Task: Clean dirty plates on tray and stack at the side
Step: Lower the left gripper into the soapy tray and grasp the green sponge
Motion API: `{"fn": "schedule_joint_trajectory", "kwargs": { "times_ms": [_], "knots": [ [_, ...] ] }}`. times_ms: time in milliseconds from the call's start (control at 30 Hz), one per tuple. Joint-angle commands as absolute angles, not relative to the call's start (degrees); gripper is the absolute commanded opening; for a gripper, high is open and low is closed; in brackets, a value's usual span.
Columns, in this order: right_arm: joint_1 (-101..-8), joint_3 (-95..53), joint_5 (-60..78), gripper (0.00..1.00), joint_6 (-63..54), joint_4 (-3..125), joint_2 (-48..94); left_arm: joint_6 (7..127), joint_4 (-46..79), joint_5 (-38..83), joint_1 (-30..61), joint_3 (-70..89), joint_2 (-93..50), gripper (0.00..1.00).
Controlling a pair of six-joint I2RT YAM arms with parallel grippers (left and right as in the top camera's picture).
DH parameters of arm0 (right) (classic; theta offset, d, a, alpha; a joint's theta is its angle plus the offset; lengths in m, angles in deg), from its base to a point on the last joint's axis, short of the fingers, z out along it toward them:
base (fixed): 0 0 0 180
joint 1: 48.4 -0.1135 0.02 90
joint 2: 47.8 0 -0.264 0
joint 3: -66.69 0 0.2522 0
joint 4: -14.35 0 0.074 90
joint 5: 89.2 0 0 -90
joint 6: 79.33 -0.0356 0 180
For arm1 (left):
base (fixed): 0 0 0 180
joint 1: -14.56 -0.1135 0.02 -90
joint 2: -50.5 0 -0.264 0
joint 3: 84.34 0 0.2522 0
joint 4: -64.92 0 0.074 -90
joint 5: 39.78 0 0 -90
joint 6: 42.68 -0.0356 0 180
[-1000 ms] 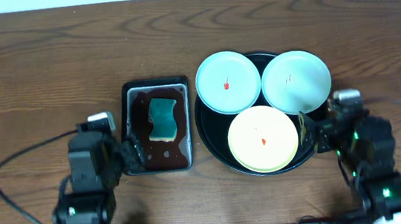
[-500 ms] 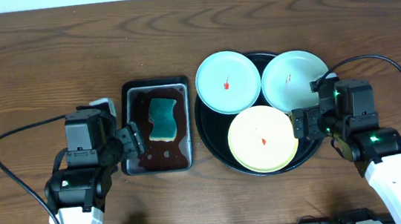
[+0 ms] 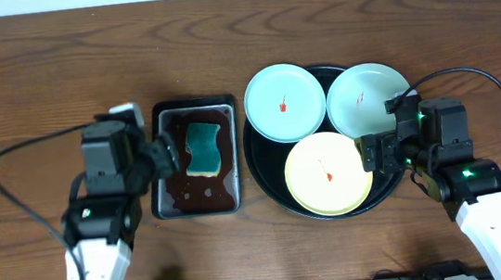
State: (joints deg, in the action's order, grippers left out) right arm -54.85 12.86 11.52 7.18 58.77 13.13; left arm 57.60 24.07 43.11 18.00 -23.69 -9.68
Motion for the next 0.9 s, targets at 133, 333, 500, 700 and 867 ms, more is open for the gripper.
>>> {"fn": "schedule_joint_trajectory", "kwargs": {
  "times_ms": [133,333,500,700,867],
  "knots": [
    [-54.48,11.79,12.26,0.99,6.44,58.55,13.13,57.01,30.74,43.72,24.08,-22.48,-22.43,0.68],
    [-54.48,11.79,12.26,0.99,6.41,58.35,13.24,58.09,34.60,52.18,26.66,-22.48,-31.45,0.68],
    [-54.48,11.79,12.26,0.99,6.41,58.35,13.24,59.07,35.43,46.50,27.53,-22.48,-37.01,0.61],
    [-54.48,11.79,12.26,0.99,6.41,58.35,13.24,59.05,36.31,46.17,29.28,-22.48,-38.56,0.59],
    [-54.48,11.79,12.26,0.99,6.39,58.35,13.24,59.05,36.51,46.50,30.70,-22.68,-38.60,0.58]
  ]
}}
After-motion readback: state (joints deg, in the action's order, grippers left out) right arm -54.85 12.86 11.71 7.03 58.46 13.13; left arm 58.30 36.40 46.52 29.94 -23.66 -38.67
